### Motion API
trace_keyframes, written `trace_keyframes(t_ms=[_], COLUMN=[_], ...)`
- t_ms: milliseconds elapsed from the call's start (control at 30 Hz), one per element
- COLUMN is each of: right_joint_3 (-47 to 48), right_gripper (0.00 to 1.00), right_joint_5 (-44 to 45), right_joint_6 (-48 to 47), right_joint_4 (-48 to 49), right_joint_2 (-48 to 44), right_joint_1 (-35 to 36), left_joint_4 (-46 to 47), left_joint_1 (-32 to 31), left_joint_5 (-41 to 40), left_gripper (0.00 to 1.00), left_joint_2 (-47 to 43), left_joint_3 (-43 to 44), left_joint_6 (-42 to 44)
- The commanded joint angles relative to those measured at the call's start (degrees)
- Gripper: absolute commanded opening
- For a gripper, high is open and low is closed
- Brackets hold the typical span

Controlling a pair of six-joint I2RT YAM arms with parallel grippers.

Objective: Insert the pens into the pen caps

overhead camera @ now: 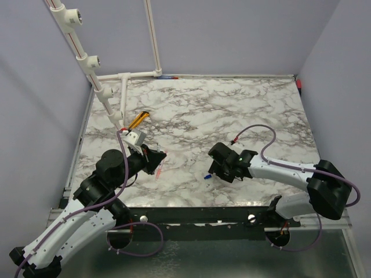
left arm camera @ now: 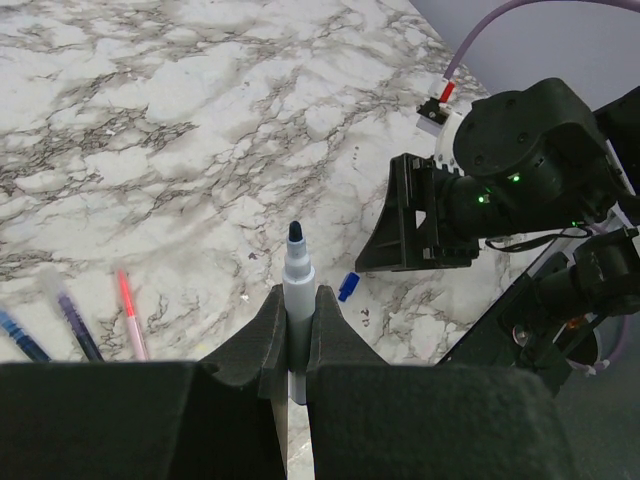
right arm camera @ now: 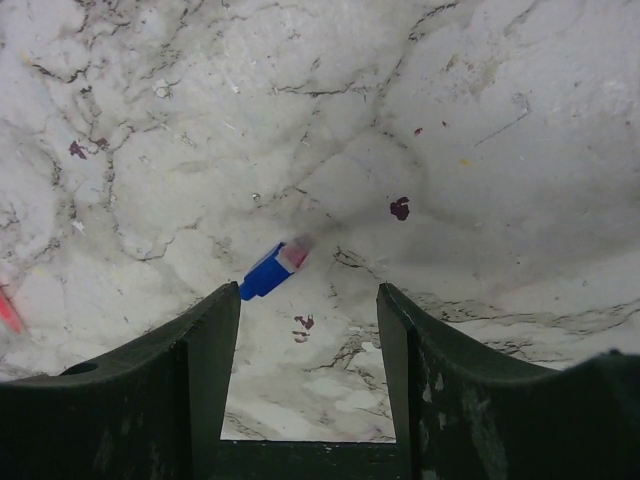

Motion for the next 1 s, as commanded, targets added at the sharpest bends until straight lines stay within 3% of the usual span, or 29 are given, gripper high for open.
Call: trace_keyframes(t_ms=[0,633,767,967], right_joint_3=[2.7,7.08,7.13,7.38], right_gripper=[0.61,0.48,0.42,0.25], right_joint_5=[-0.69,0.07,-0.1,0.25], right_joint_6=[5.78,10.42,9.75,7.68], right_joint_4=[-1.37,-0.84,-0.92,-1.38], right_joint_2=[3.49,13.59,14.64,15.29], right_joint_1=[1.21,1.32,1.32,1.32], left_joint_4=[0.36,0.36,0.37,0.36], left_joint_1=[0.15,0.08,0.08,0.1], left_joint_5=[1.0,0.94,0.94,1.02], left_gripper=[0.0,0.0,0.0,0.0], left_joint_2=[-0.67,-0.22,-0.11,0.17], left_joint_3=[-0.57,-0.66,-0.66,-0.66], left_joint_6=[0.81,0.86,0.83,0.87])
